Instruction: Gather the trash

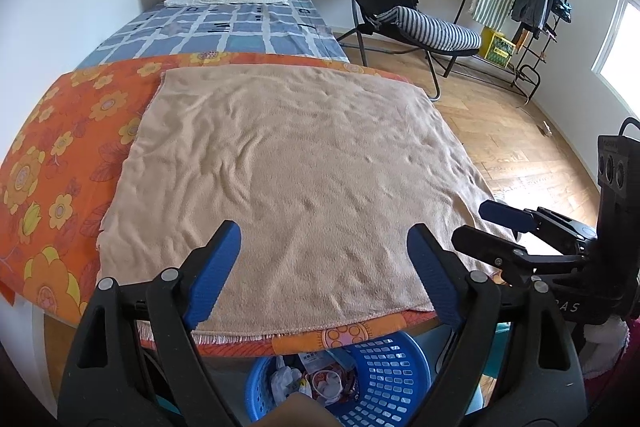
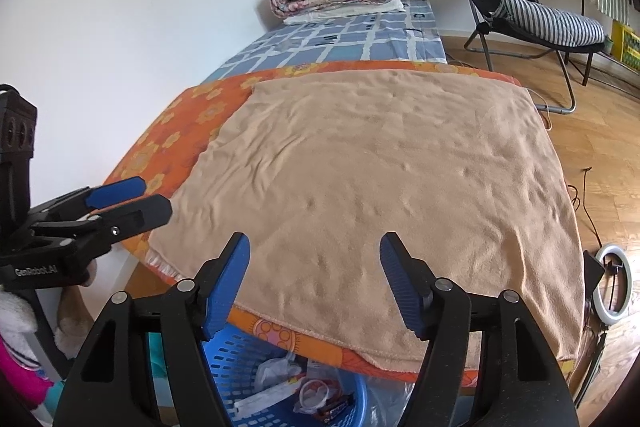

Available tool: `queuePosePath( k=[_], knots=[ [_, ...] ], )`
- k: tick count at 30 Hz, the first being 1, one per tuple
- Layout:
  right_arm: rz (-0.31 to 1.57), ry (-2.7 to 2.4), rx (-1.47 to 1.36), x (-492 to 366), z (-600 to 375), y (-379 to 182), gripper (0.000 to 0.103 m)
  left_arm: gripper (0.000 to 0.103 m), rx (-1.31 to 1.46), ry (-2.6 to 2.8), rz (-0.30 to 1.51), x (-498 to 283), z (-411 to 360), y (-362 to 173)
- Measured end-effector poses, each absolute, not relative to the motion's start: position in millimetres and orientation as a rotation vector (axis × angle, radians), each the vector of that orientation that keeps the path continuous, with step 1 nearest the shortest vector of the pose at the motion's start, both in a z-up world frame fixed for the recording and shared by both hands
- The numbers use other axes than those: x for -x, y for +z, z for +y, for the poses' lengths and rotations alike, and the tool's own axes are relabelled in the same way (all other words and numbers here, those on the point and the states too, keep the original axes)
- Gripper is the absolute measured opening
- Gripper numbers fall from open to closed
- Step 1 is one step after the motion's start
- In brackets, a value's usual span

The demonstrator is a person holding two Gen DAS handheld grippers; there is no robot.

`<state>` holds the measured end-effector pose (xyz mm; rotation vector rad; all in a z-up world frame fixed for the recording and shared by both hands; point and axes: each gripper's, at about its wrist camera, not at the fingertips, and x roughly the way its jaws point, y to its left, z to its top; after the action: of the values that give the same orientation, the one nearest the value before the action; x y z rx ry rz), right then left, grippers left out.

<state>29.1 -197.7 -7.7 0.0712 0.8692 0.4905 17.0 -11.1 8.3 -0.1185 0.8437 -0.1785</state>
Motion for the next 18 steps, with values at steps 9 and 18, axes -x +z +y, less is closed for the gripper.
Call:
queuePosePath(
  k=[9,18],
  knots=[
    [0.872,0.487,-0.079,-29.2,-200.2,-7.7,0.068,0.088,0.108,-0.174,0.861,-16.1,-13.7,4.3],
    [0.878,0.487,-0.077,-29.7,-200.8,-9.0,0.068,0.088,0.108,-0.174,0.865,-15.6,-13.6,3.1]
  ],
)
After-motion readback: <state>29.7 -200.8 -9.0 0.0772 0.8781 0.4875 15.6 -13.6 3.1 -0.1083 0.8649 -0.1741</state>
